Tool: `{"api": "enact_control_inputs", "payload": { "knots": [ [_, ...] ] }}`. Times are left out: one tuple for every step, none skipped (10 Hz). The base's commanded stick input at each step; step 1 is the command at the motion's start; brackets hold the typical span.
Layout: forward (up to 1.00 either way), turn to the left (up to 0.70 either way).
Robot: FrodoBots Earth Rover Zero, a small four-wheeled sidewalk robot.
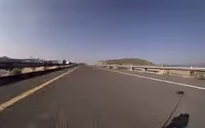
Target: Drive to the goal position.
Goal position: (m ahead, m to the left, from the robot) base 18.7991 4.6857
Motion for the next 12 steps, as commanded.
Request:
{"api": "enact_control_inputs", "payload": {
  "knots": [
    [0.85, 0.0],
    [0.85, 0.0],
    [0.85, 0.0],
    [0.85, 0.0],
    [0.85, 0.0],
    [0.85, 0.0],
    [0.85, 0.0],
    [0.85, 0.0],
    [0.85, 0.0],
    [0.85, 0.0],
    [0.85, 0.0],
    [0.85, 0.0]
  ]
}}
